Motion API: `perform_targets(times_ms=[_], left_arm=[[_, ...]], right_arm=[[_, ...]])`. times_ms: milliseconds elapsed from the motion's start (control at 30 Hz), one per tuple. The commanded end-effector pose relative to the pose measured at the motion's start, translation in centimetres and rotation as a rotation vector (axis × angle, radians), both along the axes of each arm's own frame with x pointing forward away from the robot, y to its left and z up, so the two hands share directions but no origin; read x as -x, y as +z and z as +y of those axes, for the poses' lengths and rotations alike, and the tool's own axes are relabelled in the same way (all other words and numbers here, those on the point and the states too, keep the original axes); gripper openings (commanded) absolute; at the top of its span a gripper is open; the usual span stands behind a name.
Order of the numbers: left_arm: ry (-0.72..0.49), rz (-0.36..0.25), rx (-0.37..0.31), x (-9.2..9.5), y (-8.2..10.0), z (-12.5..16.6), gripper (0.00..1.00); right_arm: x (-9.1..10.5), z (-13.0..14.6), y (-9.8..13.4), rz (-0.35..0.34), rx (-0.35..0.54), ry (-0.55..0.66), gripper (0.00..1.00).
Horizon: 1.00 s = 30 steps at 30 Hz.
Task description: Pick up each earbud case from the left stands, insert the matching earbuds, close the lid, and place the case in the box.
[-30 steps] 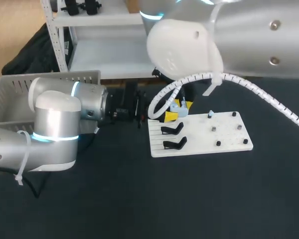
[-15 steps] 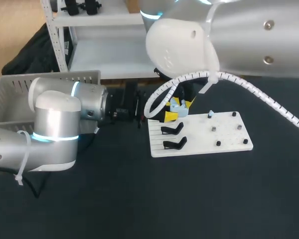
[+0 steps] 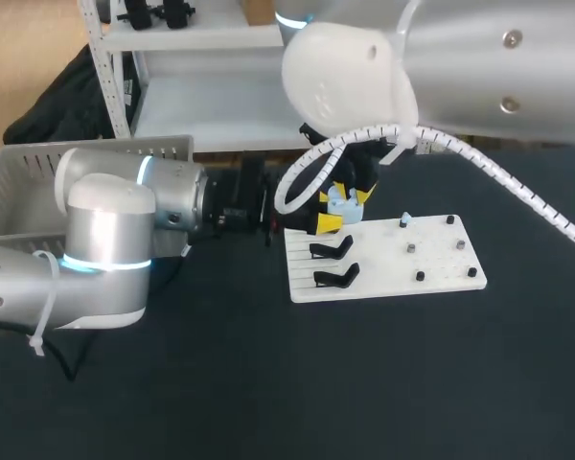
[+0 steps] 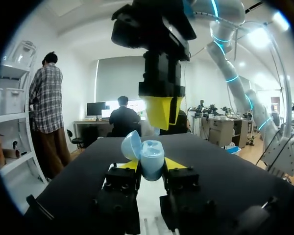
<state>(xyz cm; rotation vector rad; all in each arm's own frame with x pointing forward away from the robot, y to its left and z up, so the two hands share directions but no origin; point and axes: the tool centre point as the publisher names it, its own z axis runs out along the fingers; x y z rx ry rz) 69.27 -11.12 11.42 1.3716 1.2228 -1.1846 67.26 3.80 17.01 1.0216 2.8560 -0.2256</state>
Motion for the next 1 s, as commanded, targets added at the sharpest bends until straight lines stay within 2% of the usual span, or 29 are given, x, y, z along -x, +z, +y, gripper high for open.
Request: perform_targets(times_ms=[33, 433, 1000], left_arm=[[-0.001, -0.016, 0.013, 0.09, 0.07, 0.15, 0.0], [-0.017, -0.057, 0.025, 0.08, 0.23, 0.15, 0.0], [-0.024, -0.057, 0.025, 0.1, 0.22, 0.11, 0.0]], right_arm=[[0.21, -0.04, 0.22, 0.006, 0.0, -0.001, 0.0], [0.36, -0.39, 0.25, 0.019, 0.002, -0.01, 0.0], [-0.33, 0.31, -0.39, 0.028, -0.009, 0.014, 0.0]])
